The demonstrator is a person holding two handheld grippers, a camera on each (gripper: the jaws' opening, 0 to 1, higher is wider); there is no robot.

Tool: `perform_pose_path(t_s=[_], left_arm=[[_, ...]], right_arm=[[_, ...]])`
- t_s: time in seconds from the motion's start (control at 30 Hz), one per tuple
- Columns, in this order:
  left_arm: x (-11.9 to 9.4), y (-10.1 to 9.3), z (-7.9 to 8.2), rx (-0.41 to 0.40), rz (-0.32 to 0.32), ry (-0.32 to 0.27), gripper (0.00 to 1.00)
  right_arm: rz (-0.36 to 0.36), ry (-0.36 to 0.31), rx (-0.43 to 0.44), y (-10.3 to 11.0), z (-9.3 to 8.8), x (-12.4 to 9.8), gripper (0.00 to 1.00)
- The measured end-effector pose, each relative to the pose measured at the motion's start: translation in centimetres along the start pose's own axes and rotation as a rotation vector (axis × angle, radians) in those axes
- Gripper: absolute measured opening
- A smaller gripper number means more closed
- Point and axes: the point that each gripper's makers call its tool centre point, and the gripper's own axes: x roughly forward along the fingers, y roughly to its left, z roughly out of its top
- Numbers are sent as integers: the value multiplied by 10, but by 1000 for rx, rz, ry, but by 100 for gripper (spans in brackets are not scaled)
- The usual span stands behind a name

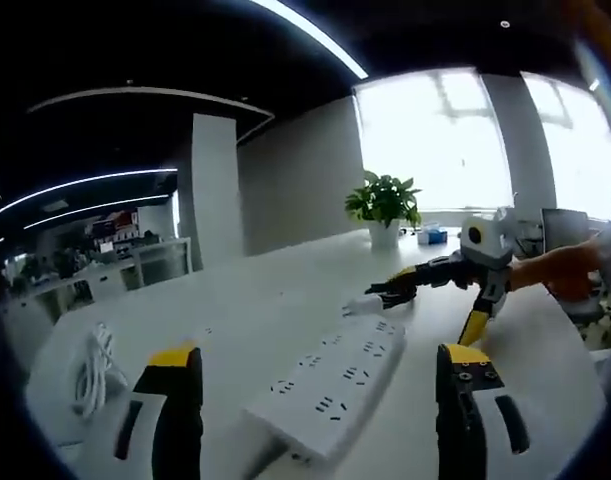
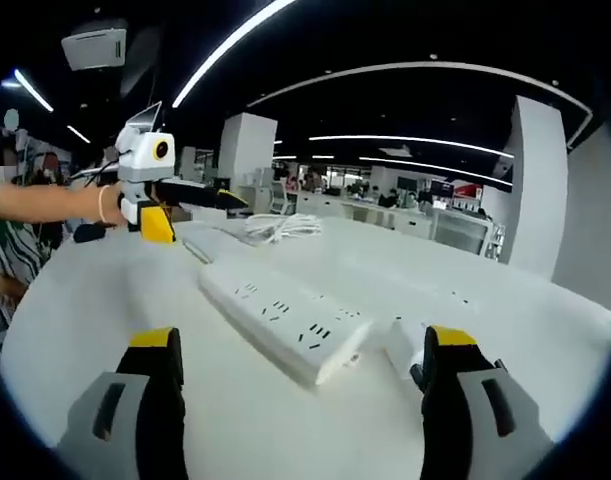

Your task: Straighten the power strip on the desk, plug the charger into it

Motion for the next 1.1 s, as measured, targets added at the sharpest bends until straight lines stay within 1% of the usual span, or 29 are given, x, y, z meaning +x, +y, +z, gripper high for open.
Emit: perform_pose_path(t_s=[0.13,0.2,0.23,0.33,0.53,0.6,0.67,0.73,0.9,1.1], left_arm=[[-9,-4,1,-23,5,-39,99],[-15,-6,0,-22,8,-55,99],[-19,-5,0,-11,25,-74,99],[-27,-8,-2,-11,43,-94,99],[-40,-12,0,3,64,-109,99],[-45,-13,2,-10,67,-128,99],[-48,-13,0,-38,72,-131,99],[-51,-13,-3,-50,77,-127,99],[-59,-11,-9,-49,113,-117,99],[-69,-17,-7,-86,111,-151,98]], right_arm=[[-13,-29,13,-2,6,-6,100],[-18,-44,22,-5,8,-10,100],[-18,-51,27,-5,9,-11,100],[-16,-63,36,-9,8,-15,100],[-18,-63,54,-16,4,-21,100],[-19,-67,57,-16,4,-23,100],[-20,-70,61,-16,4,-26,100],[-20,-69,63,-18,3,-30,100],[-25,-78,74,-21,4,-40,100],[-12,-89,94,-24,7,-48,100]])
